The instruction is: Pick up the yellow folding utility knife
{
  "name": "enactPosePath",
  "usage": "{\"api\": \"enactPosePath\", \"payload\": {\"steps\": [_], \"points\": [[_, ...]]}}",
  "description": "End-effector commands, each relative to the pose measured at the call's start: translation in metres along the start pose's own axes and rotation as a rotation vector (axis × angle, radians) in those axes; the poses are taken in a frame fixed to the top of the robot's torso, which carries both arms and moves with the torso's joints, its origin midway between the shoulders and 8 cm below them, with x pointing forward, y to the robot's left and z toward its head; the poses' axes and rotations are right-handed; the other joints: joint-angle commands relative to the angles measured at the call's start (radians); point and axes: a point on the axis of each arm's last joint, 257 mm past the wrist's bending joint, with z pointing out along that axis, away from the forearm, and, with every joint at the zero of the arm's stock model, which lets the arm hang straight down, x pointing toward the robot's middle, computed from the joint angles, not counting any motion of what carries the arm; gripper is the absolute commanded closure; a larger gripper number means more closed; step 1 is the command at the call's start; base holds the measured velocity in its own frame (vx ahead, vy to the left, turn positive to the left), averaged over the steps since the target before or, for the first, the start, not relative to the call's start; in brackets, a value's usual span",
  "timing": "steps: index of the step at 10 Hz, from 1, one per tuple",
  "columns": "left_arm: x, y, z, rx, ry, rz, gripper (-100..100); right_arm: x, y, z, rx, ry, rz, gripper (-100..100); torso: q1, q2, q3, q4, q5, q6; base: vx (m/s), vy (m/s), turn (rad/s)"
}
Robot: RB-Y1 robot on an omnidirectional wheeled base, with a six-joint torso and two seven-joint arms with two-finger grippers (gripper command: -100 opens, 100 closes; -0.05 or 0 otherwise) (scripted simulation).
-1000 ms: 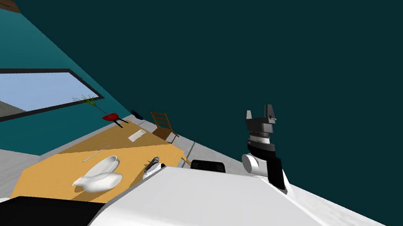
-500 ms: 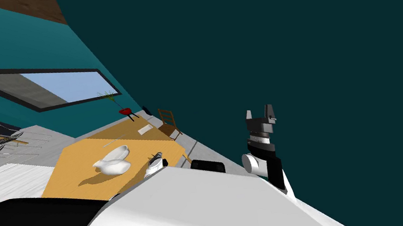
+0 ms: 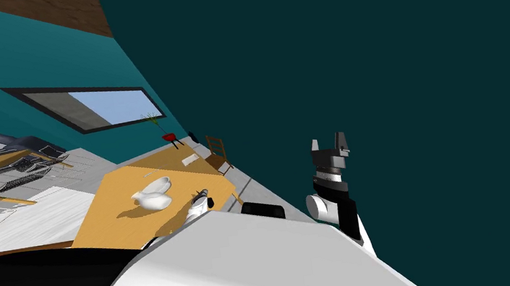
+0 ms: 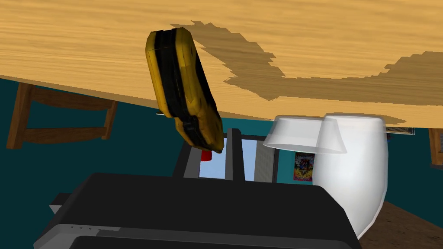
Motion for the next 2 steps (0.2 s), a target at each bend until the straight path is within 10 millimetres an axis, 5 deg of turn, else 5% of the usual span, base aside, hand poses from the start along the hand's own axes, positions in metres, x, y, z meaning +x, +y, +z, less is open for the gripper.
{"api": "enactPosePath", "payload": {"steps": [1, 2], "points": [[0.0, 0.0, 0.0, 0.0, 0.0, 0.0, 100, 0.0, 0.0, 0.0, 0.0, 0.0, 0.0, 0, 0.0, 0.0, 0.0, 0.0, 0.0, 0.0, -0.001, -0.009, -0.018], [0.0002, -0.0014, 0.0, 0.003, 0.001, -0.002, 0, 0.0, 0.0, 0.0, 0.0, 0.0, 0.0, 0, 0.001, 0.0, 0.0, 0.0, 0.0, -0.001, 0.0, 0.0, 0.0]]}}
